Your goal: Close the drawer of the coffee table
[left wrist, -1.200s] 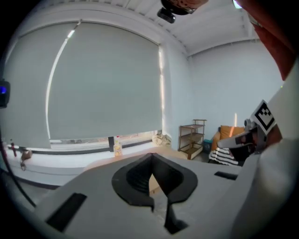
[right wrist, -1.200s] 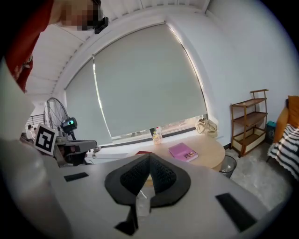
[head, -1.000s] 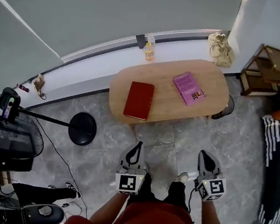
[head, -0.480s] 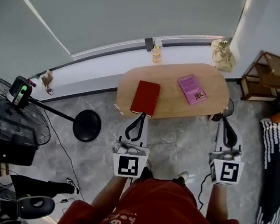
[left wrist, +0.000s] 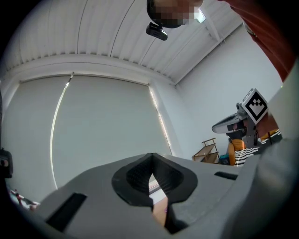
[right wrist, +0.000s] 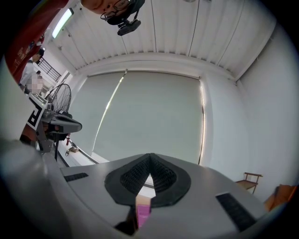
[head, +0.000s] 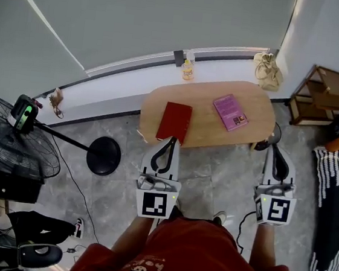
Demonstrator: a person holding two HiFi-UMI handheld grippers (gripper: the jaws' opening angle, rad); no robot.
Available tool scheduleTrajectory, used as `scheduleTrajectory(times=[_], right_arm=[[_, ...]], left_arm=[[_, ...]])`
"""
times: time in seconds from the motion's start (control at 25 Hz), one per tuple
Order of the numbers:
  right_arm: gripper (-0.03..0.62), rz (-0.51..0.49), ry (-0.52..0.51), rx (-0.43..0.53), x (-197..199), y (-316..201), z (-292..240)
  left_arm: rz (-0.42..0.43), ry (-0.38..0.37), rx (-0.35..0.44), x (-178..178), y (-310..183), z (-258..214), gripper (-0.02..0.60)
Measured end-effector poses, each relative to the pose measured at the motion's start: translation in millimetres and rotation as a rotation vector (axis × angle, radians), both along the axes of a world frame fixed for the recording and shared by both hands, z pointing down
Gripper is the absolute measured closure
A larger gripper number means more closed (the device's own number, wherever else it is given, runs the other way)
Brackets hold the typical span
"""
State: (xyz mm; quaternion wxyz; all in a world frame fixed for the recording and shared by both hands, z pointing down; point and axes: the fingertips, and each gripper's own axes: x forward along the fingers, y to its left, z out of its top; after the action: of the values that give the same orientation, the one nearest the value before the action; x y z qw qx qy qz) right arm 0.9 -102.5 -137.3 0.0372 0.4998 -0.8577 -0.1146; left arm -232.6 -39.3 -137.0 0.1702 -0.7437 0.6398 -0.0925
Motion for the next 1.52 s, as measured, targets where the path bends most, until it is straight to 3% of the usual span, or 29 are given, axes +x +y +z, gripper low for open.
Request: scheduleTrajectory(times=[0.08,0.2,0.28,0.44,0.48,0.6,0.72,0.88,1.04,1.16,1.28,1.36,1.4,1.52], right_arm=[[0.597,0.004,-0.006,0.001,2,-2,0],[0.597,0.011,-0.011,0.002,3,-4,1],[0.597,0.013,-0.006,0.0,4,-6,2],[0.597,0.016,-0.01,-0.005,7,-10,4],[0.597,0.015,-0.011,-0.006,8,-10,4],[0.597,0.008,-0.006,-0.013,6,-12,6],[0.597,0.0,-0.002,-0.018,2,-12,8],[0.597,-0.005,-0.004,-0.026,0,-10,11],[0.597,-0.011,0.002,-0.035,-1,-11,14],[0.597,-0.009,0.005,-0.043,3,-11,17],[0.597,-0.007,0.004,-0.041,6,-10,16],[0.597,-0.005,0.004,-0.042,6,-11,16],[0.597,-0.005,0.004,-0.043,7,-11,16],[0.597,-0.005,0.004,-0.045,9,-10,17]], left_arm=[[0.001,-0.016,-0.003,2,-1,1,0.574],[-0.016,0.113,0.02,0,-3,0,0.574],[-0.014,0.087,0.013,0,-5,2,0.574],[-0.03,0.16,0.028,1,-6,1,0.574],[-0.029,0.145,0.025,1,-6,2,0.574],[-0.014,0.002,-0.007,2,-8,5,0.574],[-0.019,0.049,0.004,1,-8,5,0.574],[-0.006,-0.046,-0.018,3,-5,8,0.574],[-0.021,0.032,-0.015,1,-5,9,0.574],[-0.017,0.017,-0.014,5,-5,10,0.574],[-0.023,0.075,-0.01,8,-5,11,0.574],[-0.036,0.157,-0.005,8,-5,12,0.574],[-0.034,0.157,-0.006,8,-5,12,0.574],[-0.006,0.025,-0.025,15,-5,13,0.574]])
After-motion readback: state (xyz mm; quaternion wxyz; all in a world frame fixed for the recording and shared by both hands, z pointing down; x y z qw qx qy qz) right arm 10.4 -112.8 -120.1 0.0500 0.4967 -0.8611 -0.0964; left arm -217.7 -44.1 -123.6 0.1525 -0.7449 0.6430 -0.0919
